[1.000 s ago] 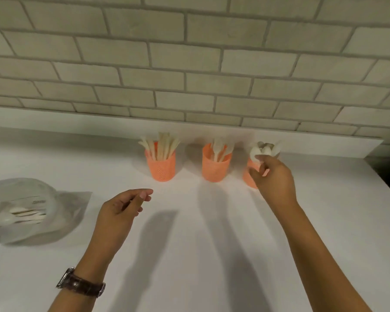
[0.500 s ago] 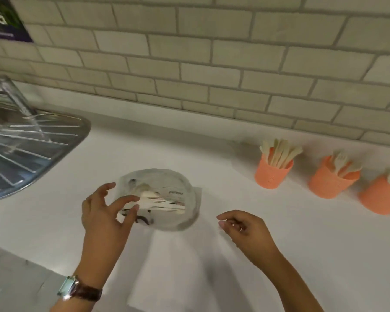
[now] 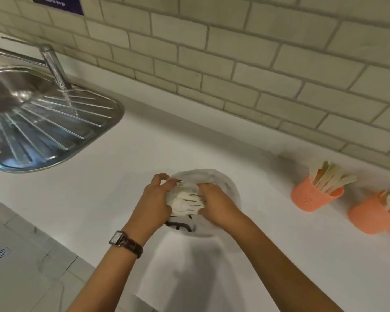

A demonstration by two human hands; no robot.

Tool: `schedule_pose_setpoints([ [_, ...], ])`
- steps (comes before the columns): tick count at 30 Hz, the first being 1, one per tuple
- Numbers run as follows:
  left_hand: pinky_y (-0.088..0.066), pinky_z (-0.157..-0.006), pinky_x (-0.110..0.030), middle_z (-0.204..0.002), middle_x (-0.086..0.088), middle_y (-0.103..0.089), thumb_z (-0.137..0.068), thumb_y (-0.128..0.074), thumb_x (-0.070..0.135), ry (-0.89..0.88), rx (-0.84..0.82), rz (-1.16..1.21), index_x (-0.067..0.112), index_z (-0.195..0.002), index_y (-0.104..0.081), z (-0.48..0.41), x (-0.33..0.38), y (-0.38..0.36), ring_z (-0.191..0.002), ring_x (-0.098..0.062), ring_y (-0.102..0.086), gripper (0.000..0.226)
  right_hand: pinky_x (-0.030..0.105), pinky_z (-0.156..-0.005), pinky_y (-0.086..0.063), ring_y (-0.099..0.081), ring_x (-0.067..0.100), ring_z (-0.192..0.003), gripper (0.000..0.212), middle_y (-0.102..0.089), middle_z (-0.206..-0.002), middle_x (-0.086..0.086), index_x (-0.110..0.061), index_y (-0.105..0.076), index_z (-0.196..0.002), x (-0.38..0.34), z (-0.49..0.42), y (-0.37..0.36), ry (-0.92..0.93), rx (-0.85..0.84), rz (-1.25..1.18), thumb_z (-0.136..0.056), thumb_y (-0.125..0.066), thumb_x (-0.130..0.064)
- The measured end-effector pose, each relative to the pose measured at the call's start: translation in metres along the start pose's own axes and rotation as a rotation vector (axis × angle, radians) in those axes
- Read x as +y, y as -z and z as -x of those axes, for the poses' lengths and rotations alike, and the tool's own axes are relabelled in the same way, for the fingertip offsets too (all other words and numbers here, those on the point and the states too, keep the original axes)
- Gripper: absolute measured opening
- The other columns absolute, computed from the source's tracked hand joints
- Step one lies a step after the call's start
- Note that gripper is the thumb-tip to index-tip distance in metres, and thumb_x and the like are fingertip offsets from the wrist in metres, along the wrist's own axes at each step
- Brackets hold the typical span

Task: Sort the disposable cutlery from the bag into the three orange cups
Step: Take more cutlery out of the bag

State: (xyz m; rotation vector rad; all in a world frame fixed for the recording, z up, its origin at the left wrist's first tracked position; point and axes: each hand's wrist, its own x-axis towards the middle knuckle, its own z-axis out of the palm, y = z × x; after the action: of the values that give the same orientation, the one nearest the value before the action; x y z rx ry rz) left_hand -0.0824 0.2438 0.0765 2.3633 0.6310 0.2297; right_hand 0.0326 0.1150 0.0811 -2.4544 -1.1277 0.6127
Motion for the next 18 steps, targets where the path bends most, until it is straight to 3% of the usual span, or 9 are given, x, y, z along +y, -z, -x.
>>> schedule_pose_setpoints([
  [4, -0.047, -0.083, -0.024, -0.142, 0.005, -0.023, -0.073, -0.053, -0.007, -0.057, -0.064, -0.033, 0.027, -0.143, -0.028, 0.005, -0.001, 0.005, -0.114, -0.020, -0.044, 0.081, 0.038, -0.113, -0.026, -0.018, 0.028, -0.142, 0.102, -0.016, -0.155, 0.010, -0.018, -0.008, -0.150, 0.002, -0.006, -0.003, 0.046, -0.051, 0.221, -0.073, -0.075, -0.024],
  [5, -0.047, -0.085, -0.023, -0.144, 0.005, -0.020, -0.073, -0.054, -0.005, -0.048, -0.079, -0.038, 0.027, -0.145, -0.024, 0.005, -0.001, 0.005, -0.116, -0.020, -0.043, 0.084, 0.039, -0.114, -0.024, -0.017, 0.030, -0.142, 0.100, -0.015, -0.155, 0.011, -0.016, -0.008, -0.150, 0.003, -0.009, -0.008, 0.049, -0.091, 0.283, -0.074, -0.073, -0.020],
  [7, -0.047, -0.086, -0.023, -0.146, 0.005, -0.017, -0.073, -0.057, -0.003, -0.046, -0.098, -0.048, 0.027, -0.146, -0.020, 0.005, -0.001, 0.006, -0.118, -0.021, -0.042, 0.087, 0.036, -0.111, -0.030, -0.033, 0.030, -0.135, 0.084, -0.032, -0.147, 0.013, -0.011, -0.019, -0.147, 0.007, -0.018, -0.018, 0.085, -0.118, 0.350, -0.078, -0.067, -0.009],
  [10, -0.046, -0.080, -0.021, -0.146, 0.007, -0.014, -0.071, -0.058, -0.001, -0.053, -0.125, -0.053, 0.029, -0.146, -0.017, 0.004, -0.002, 0.005, -0.115, -0.020, -0.043, 0.091, 0.034, -0.100, -0.040, -0.048, 0.029, -0.118, 0.068, -0.047, -0.132, 0.013, -0.005, -0.036, -0.137, 0.010, -0.029, -0.024, 0.113, -0.109, 0.376, -0.076, -0.067, -0.009],
  [18, -0.044, -0.083, -0.021, -0.145, 0.004, -0.014, -0.072, -0.062, 0.005, -0.047, -0.141, -0.084, 0.030, -0.146, -0.013, 0.003, -0.003, 0.004, -0.117, -0.021, -0.042, 0.093, 0.035, -0.095, -0.043, -0.045, 0.029, -0.117, 0.080, -0.043, -0.129, 0.014, -0.007, -0.039, -0.129, 0.012, -0.035, -0.027, 0.036, -0.180, 0.496, -0.063, -0.081, -0.024],
])
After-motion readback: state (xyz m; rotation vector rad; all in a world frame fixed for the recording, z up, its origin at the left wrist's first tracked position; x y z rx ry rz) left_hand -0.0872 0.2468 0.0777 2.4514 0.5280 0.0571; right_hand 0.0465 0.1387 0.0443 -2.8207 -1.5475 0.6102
